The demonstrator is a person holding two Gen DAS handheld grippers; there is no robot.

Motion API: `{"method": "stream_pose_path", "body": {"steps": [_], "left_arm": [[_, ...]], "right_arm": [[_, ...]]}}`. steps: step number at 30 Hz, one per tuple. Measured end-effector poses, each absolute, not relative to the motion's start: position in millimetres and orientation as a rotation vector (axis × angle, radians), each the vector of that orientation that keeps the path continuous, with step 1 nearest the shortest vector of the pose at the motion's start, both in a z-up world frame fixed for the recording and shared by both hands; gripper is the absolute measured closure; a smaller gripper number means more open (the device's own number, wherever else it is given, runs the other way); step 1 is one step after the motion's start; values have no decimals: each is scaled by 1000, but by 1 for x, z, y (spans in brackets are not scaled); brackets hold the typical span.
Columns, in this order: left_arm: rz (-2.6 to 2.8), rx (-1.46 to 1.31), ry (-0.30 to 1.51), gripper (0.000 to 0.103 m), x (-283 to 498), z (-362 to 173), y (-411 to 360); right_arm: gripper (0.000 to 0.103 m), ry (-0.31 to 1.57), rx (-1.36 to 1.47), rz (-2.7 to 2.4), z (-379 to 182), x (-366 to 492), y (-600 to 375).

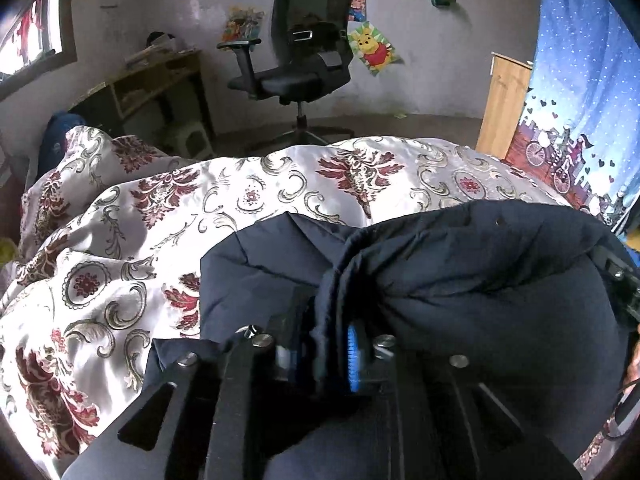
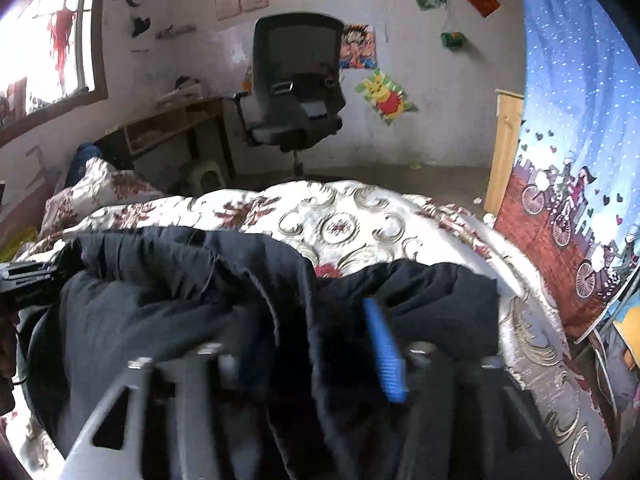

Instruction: Fold large clothes

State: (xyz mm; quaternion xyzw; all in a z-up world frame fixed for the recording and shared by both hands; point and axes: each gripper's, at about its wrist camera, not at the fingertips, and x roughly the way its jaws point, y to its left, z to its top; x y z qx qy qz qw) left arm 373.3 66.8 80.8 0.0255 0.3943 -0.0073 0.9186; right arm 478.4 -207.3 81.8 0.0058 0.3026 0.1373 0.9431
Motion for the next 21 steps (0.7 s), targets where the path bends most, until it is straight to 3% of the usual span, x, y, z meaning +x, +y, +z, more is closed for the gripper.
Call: {"method": "stream_pose_path", "body": {"steps": [1,5,6,12,14,17,21], "left_arm": [[-9,44,809,76,375,82,69],[48,-18,756,26,374,94,78],[62,-33,736,18,372,99,81],[137,-46,631,17,354,119,96],[149,-41,571,17,337,126,99],[122,-51,507,5,312,127,102],[-31,-96,557,5,302,114,99]], "right_arm": [[39,602,17,272,85,478,-210],[27,557,32,242,97,474,-218],[25,535,25,228,100,471,-220],[17,351,-82,127,116,438,-221],[9,325,-111,158,118,426,-217],[3,316,-161,229,111,413,-205],[2,428,-135,401,95,418,-189]]}}
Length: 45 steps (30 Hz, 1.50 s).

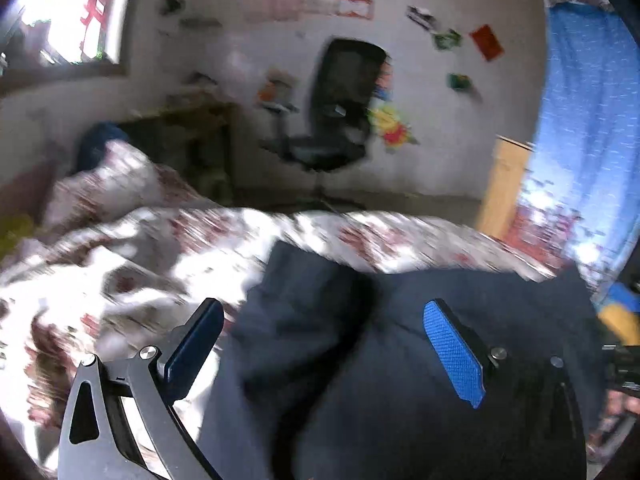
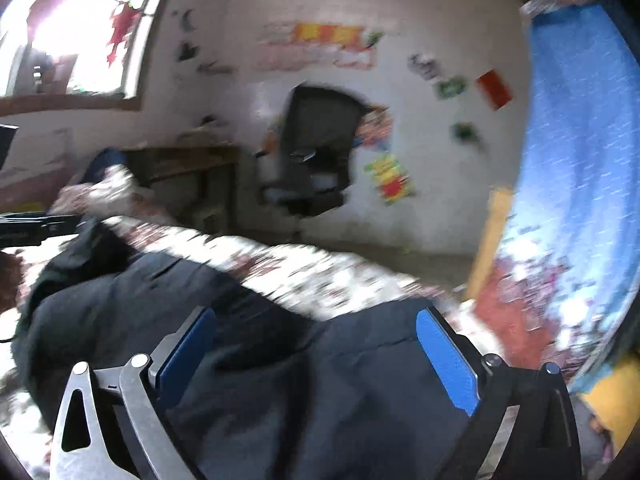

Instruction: Fold large clothes

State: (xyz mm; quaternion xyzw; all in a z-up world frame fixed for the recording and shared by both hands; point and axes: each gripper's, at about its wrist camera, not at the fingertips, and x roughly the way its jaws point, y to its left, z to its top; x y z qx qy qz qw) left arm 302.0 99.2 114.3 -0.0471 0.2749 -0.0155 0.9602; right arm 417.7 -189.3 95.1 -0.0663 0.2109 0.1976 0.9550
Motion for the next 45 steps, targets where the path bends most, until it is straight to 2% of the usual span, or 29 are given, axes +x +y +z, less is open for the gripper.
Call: {"method": "stream_pose_path", "body": {"steps": [5,11,22,27,33,41,45], "left_arm": [[-162,-128,611,5,303,91,85],[-132,-28,666,5,329,67,63],[-27,-62,715,4,375,44,69],[-42,-107,711,1,383,34,81],[-19,-109,745,1,391,33,83],[78,-103,675,1,365,68,101],[161,-88,693,1,356,70,120]], "right_arm": [[2,560,-64,495,73,439,-175],[2,657,-7,473,47,475,-171],[1,731,-12,449,29,520,-171],[0,778,61,497,17,533,-179],[0,788,49,480,17,532,-176],[0,649,-32,385,53,497,-207],[0,650,-47,323,57,494,-228]]}}
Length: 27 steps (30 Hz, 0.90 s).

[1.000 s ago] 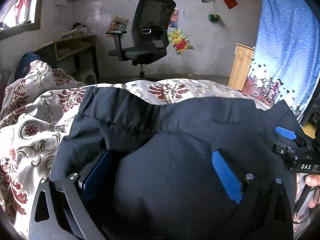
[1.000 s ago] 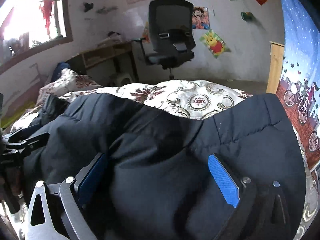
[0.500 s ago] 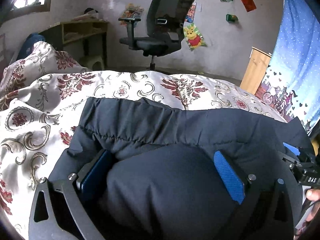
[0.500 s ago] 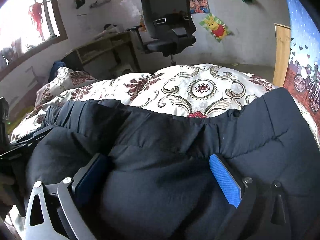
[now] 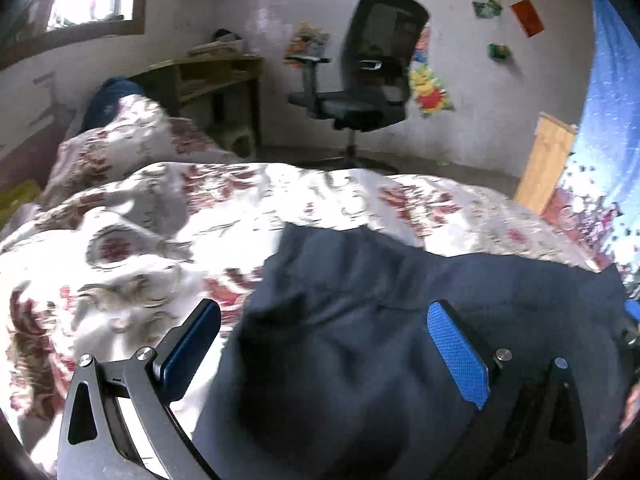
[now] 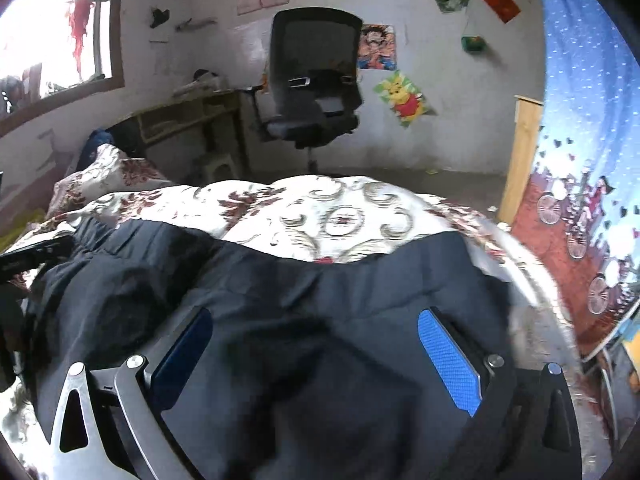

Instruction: Fold large clothes

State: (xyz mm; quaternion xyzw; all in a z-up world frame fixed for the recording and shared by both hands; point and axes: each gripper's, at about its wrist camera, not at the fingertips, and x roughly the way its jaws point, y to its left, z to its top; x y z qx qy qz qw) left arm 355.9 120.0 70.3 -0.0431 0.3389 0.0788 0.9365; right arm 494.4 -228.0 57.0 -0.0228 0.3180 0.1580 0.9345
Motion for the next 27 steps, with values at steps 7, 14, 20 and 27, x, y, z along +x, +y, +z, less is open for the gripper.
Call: {"method": "stream_pose_path", "body": {"steps": [7,14,20,27], "left_arm": [[232,3,786,1,362,40,139],[193,-84,797,1,365,23,149],[173,-138,821,1,367,30,156],[162,-159,819,1,357,44,162]], "right_arm": [[0,756,35,279,24,508,-244],[0,771,36,281,12,513,-241],[0,772,35,280,11,512,-243],[0,724,58,261,30,496,-249]]}}
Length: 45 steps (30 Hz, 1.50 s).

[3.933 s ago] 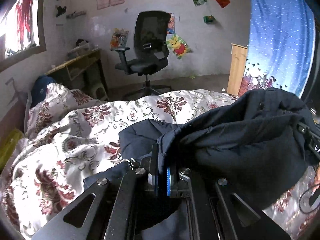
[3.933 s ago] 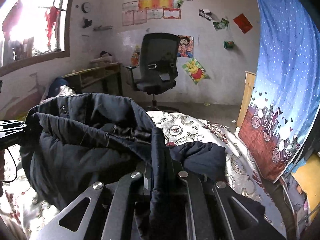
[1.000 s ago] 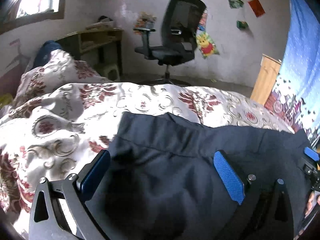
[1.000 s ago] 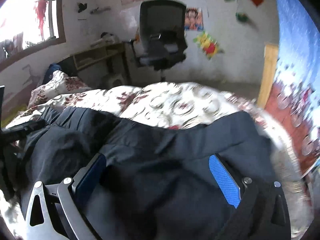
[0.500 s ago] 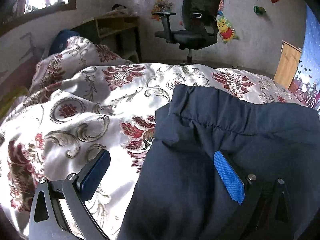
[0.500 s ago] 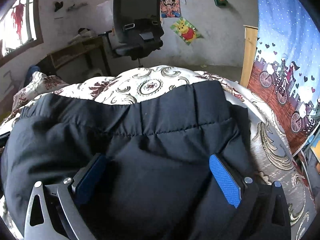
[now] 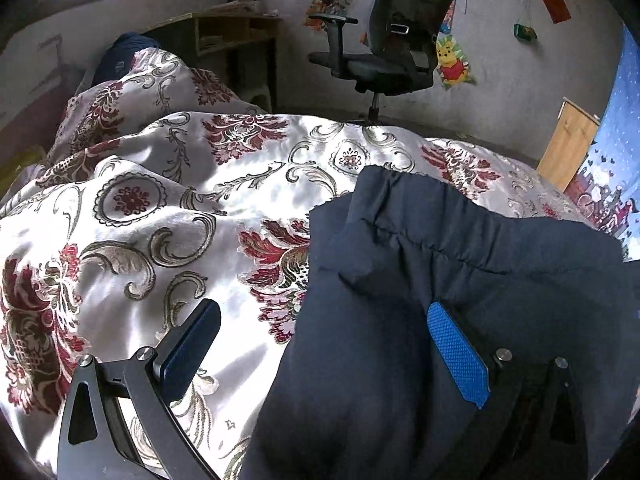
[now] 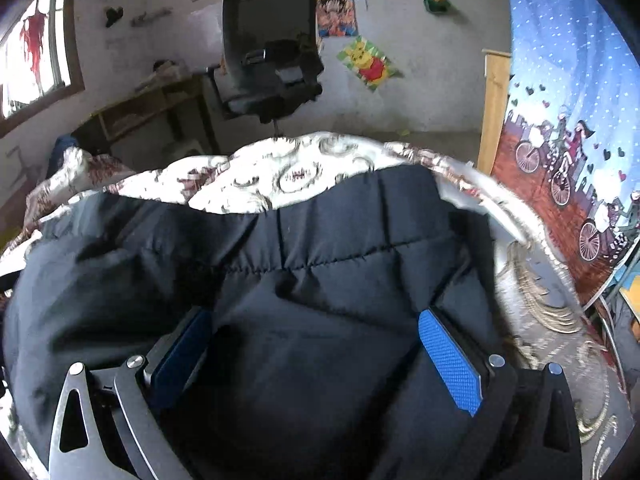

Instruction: Fold large clothes

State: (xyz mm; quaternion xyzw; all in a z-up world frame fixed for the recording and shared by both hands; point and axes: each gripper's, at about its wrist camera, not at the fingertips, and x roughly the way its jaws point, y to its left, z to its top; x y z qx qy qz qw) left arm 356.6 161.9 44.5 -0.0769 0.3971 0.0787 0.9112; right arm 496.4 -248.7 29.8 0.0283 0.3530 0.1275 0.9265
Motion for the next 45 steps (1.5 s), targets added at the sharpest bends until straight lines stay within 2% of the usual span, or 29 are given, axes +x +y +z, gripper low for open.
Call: {"method": "stream_pose_path", "body": {"steps": [9,16,28,34,45], "left_arm": [[39,-138,869,1,347,49,177],[13,-116,828,1,328,55,184],[-52,-126,895,1,342,37,178],[-122,-162,934,1,355,23,182],[-251,-350,1065,1,371,2,204]], "right_arm": [[0,680,10,235,60,481,-274],[0,716,11,210,59,476,-291],[0,860,-22,221,23,482,-293],[0,923,156,235,-3,495,-316],[0,987,211,351,-12,502,-320]]}}
